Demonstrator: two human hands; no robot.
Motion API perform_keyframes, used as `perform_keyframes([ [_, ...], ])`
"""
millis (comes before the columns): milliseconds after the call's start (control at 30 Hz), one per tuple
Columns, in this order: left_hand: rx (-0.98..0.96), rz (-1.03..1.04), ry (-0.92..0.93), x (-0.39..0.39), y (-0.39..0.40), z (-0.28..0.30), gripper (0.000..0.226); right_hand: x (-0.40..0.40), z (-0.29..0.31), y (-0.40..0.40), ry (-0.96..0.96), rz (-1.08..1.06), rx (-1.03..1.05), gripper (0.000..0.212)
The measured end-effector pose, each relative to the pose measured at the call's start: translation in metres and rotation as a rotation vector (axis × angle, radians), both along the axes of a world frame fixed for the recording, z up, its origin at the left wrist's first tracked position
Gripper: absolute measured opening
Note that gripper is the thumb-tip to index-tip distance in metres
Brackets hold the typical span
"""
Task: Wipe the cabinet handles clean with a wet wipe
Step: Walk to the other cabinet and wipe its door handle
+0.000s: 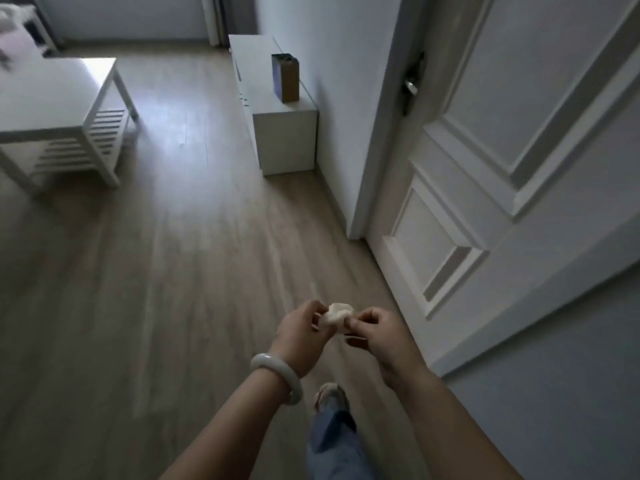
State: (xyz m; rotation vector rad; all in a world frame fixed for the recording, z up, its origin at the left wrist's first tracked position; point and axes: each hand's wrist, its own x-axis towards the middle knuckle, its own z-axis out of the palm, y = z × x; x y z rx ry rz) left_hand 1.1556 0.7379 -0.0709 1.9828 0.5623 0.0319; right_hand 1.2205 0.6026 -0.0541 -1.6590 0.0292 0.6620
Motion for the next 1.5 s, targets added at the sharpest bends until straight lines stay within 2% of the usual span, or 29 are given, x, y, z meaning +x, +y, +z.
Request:
perform_keyframes([
  [300, 0.12, 0.23, -0.03, 0.193, 0.162, 0.011, 0.019, 0.214, -0.004, 0.178, 0.232, 0.091, 0.226, 0.014],
  [533, 0.031, 0.439, -0.056, 0.302, 0.303, 0.019, 0.027, 0.339, 0.007, 0.326, 0.393, 0.278, 0.296, 0.019],
  [667, -0.066, 0.439, -0.033, 0.364, 0.391, 0.006, 0.012, 0.404, -0.003, 0.415, 0.334, 0.342, 0.234, 0.008],
  [733, -0.088, 0.4, -0.038, 0.402, 0.444, -0.001, 0.014, 0.439, -0.008, 0.465, 0.28, 0.322, 0.206, 0.001],
  [833, -0.158, 0.339, -0.068, 0.459, 0.527, -0.005, 0.019, 0.494, -0.009, 0.544, 0.239, 0.26, 0.206, 0.009],
  [1067, -0.228, 0.266, -0.023, 0.604, 0.696, 0.011, 0.017, 0.624, 0.004, 0.688, 0.21, 0.1, 0.21, 0.005],
  [1267, -0.489, 0.349, -0.048, 0.727, 0.793, 0.013, 0.022, 0.748, -0.009, 0.775, 0.304, -0.053, 0.298, 0.005],
  [1400, -0.647, 0.438, -0.063, 0.81, 0.876, 0.001, 0.012, 0.849, -0.027, 0.854, 0.326, -0.093, 0.35, 0.005],
  [1500, -0.716, 0.545, -0.068, 0.868, 0.937, 0.001, 0.01, 0.926, -0.031, 0.918, 0.448, -0.117, 0.406, 0.008],
])
